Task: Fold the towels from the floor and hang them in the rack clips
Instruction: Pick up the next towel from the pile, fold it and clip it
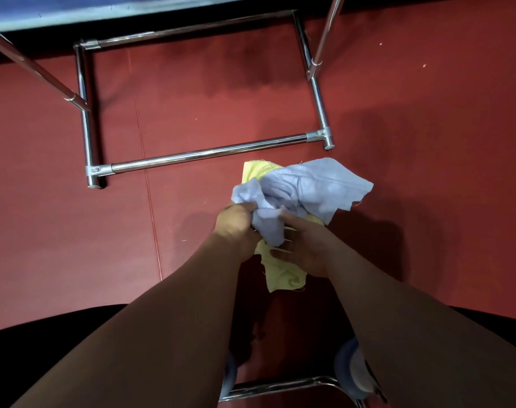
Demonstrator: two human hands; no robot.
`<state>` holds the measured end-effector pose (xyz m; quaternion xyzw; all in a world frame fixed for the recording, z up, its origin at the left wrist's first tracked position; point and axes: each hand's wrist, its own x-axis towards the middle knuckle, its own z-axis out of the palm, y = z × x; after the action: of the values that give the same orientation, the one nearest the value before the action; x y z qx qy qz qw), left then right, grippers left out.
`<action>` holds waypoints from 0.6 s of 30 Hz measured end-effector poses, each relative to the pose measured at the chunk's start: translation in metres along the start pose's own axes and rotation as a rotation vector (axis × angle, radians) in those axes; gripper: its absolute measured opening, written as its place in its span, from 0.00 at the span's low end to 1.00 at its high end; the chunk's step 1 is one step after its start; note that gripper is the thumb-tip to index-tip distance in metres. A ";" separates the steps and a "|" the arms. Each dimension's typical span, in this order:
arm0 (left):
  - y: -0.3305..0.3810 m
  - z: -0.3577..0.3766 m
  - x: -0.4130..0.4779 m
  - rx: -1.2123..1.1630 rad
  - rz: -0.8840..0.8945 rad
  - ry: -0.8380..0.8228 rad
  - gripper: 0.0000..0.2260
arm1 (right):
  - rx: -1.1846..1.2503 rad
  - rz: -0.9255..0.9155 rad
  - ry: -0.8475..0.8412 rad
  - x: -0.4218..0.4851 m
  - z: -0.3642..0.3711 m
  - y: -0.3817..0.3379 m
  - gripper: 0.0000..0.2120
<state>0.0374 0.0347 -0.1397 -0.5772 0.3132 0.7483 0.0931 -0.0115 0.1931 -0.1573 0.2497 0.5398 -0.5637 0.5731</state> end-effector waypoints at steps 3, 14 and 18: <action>-0.001 -0.001 0.002 -0.006 -0.023 0.003 0.12 | 0.071 -0.032 0.006 0.002 0.003 -0.001 0.16; 0.023 -0.004 -0.036 0.652 0.123 0.151 0.27 | -0.166 -0.287 0.138 -0.039 0.002 -0.052 0.10; 0.067 0.006 -0.088 0.739 0.406 -0.020 0.24 | -0.310 -0.390 0.039 -0.100 0.018 -0.097 0.14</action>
<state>0.0273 0.0049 -0.0336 -0.4243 0.6672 0.5942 0.1475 -0.0727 0.1914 -0.0309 0.0609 0.6689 -0.5691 0.4744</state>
